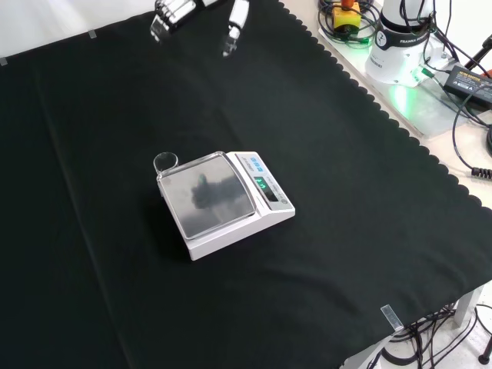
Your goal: Pick up the beaker.
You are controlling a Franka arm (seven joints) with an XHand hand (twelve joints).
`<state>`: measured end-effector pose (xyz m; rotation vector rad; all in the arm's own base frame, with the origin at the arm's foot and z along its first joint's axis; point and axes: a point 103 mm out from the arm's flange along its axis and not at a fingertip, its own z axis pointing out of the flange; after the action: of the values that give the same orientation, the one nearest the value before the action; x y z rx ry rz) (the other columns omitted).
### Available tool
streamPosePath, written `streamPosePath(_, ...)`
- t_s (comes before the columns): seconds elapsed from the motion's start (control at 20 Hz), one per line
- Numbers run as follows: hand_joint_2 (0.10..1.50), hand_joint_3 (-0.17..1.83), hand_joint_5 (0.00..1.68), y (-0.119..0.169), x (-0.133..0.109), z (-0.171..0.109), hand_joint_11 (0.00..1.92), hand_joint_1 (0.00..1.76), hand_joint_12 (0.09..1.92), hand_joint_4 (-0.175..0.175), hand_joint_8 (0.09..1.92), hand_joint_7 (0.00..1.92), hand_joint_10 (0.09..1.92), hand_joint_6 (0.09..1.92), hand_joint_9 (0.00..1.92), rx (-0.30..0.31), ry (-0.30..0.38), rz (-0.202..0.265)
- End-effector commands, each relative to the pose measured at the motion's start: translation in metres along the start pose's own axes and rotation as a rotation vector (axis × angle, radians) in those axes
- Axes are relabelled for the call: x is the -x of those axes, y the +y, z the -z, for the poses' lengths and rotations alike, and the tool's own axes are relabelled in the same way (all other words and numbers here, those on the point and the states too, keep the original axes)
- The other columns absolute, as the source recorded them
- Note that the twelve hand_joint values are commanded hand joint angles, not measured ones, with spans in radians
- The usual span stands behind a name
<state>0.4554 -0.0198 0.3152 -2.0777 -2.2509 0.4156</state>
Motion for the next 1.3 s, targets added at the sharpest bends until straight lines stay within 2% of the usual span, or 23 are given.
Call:
streamPosePath(0.05, 0.93, -0.09, 0.07, 0.046, -0.016, -0.011, 0.21, 0.5, 1.43, -0.115, 0.45, 0.0, 0.81, 0.09, 0.01, 0.015, -0.073, 0.034)
streamPosePath(0.4, 0.93, -0.09, 0.07, 0.076, -0.03, -0.033, 0.21, 0.51, 1.43, -0.116, 0.45, 0.0, 0.84, 0.09, 0.0, 0.039, -0.175, 0.09)
streamPosePath(0.85, 0.92, -0.09, 0.04, 0.113, -0.048, -0.059, 0.22, 0.53, 1.43, -0.117, 0.47, 0.0, 0.87, 0.09, 0.0, 0.024, -0.196, 0.175)
streamPosePath(1.0, 0.91, -0.09, 0.04, 0.124, -0.055, -0.066, 0.22, 0.55, 1.43, -0.117, 0.52, 0.0, 0.88, 0.09, 0.01, -0.001, -0.211, 0.206)
streamPosePath(1.15, 0.91, -0.09, 0.04, 0.134, -0.059, -0.074, 0.23, 0.56, 1.43, -0.118, 0.55, 0.0, 0.89, 0.09, 0.01, -0.031, -0.186, 0.216)
streamPosePath(1.3, 0.91, -0.09, 0.05, 0.141, -0.057, -0.084, 0.23, 0.56, 1.43, -0.118, 0.57, 0.0, 0.89, 0.09, 0.02, -0.059, -0.118, 0.182)
